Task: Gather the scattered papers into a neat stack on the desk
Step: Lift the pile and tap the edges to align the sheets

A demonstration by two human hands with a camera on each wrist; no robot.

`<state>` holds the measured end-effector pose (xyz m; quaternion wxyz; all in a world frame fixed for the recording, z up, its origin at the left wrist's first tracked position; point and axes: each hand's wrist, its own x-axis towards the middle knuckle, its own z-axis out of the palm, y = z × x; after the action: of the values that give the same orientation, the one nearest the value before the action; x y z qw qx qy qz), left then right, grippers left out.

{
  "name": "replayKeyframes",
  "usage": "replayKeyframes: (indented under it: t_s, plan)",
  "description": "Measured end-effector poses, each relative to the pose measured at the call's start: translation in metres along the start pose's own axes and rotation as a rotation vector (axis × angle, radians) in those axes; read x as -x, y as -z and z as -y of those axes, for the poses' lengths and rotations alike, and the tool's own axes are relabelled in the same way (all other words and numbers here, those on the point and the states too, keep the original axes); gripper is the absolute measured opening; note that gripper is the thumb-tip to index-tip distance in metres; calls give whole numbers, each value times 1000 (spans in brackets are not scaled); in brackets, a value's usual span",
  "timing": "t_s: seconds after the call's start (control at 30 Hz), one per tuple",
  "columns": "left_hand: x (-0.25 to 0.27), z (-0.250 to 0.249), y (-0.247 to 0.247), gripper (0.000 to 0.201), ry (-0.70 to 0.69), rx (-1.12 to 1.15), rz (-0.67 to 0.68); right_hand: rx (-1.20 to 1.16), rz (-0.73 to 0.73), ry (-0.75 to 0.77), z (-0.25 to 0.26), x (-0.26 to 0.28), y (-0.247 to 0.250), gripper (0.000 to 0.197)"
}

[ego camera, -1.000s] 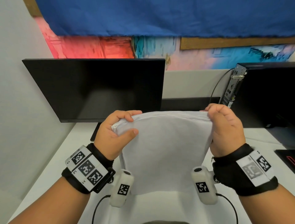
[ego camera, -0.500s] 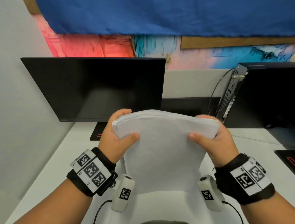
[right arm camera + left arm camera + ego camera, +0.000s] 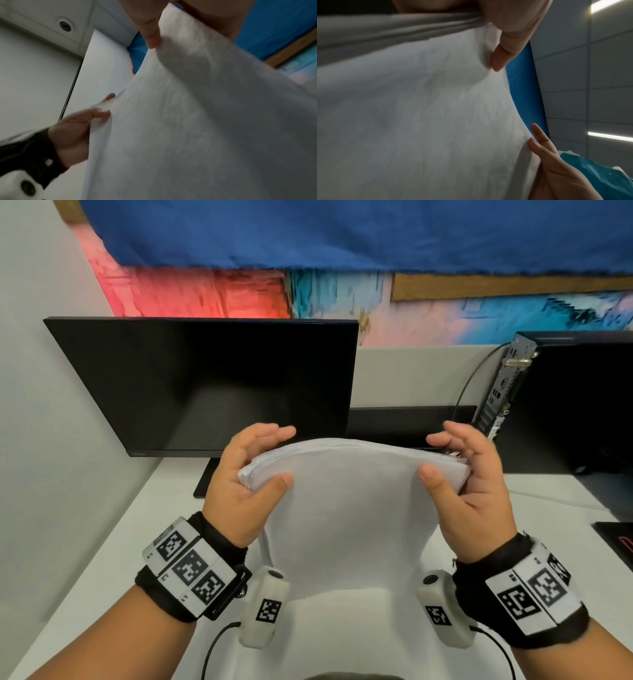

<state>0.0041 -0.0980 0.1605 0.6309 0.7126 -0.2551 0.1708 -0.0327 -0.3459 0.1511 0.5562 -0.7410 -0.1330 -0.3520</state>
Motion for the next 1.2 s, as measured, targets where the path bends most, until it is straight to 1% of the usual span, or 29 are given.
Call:
replayKeyframes:
  t_s: [0.07, 0.1, 0.2, 0.27, 0.37, 0.47, 0.5, 0.53, 0.57, 0.6, 0.63, 0.67, 0.7, 0.73, 0.77, 0.8, 0.83, 0.87, 0.9, 0.93, 1.0, 1.03, 1.07, 1.1, 1.13, 1.17, 1.2]
  plan:
    - [-2, 0, 0, 38, -37, -33, 36, 94, 30, 26, 0, -3, -1, 31]
    - [-3, 1, 0, 32, -40, -33, 48, 126, 33, 28, -1, -3, 0, 26]
    - [-5, 3, 1, 24, -4, 68, 51, 165, 15, 33, -5, -7, 2, 19]
    - [-7, 4, 1, 23, 23, 147, 44, 176, 3, 14, -6, -9, 4, 19]
    - [-11, 5, 4, 27, 35, 167, 20, 155, -9, -79, -6, -10, 6, 18]
    - [-12, 9, 2, 43, 101, 90, 6, 160, 2, -200, -1, -14, 5, 19]
    - [-12, 10, 0, 41, 120, 22, -19, 226, 20, -218, 0, -16, 5, 23]
    - [-11, 9, -3, 34, 130, -56, -47, 359, 39, -217, 2, -17, 4, 34]
    - [-11, 6, -8, 26, 131, -129, -63, 535, 69, -191, 6, -18, 3, 49]
    - [-11, 3, -12, 20, 124, -180, -51, 715, 102, -134, 11, -18, 0, 63]
    - [-11, -1, -18, 15, 100, -223, -6, 858, 138, -58, 17, -17, -4, 73]
    - [-10, -6, -25, 11, 56, -268, 56, 952, 184, 16, 25, -17, -8, 75]
    - [-10, -12, -32, 12, -12, -312, 105, 992, 246, 86, 32, -17, -14, 71]
    - [-9, -15, -38, 15, -89, -339, 137, 993, 310, 154, 37, -16, -19, 58]
    - [-8, -18, -44, 16, -151, -344, 156, 964, 352, 223, 40, -14, -23, 40]
    - [-8, -22, -47, 13, -185, -332, 161, 911, 385, 280, 42, -14, -25, 21]
    - [-6, -24, -49, 10, -199, -314, 154, 855, 416, 301, 43, -14, -24, 10]
    - [-5, -24, -48, 8, -191, -301, 151, 801, 438, 286, 43, -14, -22, 9]
    - [-3, -22, -44, 7, -140, -294, 161, 748, 434, 256, 44, -15, -18, 10]
    - [-1, -17, -38, 5, -30, -305, 186, 686, 394, 216, 46, -17, -13, 11]
    - [5, 2, -17, 9, 294, -406, 295, 534, 288, 105, 45, -21, 2, 9]
    - [8, 15, -4, 10, 434, -499, 368, 467, 243, 47, 43, -23, 11, 14]
    - [12, 27, 10, 11, 540, -580, 427, 407, 213, -10, 40, -25, 20, 20]
    - [16, 39, 26, 12, 617, -634, 457, 332, 199, -71, 34, -25, 29, 21]
    - [20, 48, 40, 13, 678, -646, 441, 233, 190, -140, 28, -24, 37, 18]
    - [22, 55, 54, 19, 730, -609, 392, 128, 184, -208, 22, -22, 43, 15]
    - [25, 60, 65, 32, 754, -514, 323, 28, 181, -264, 18, -20, 46, 14]
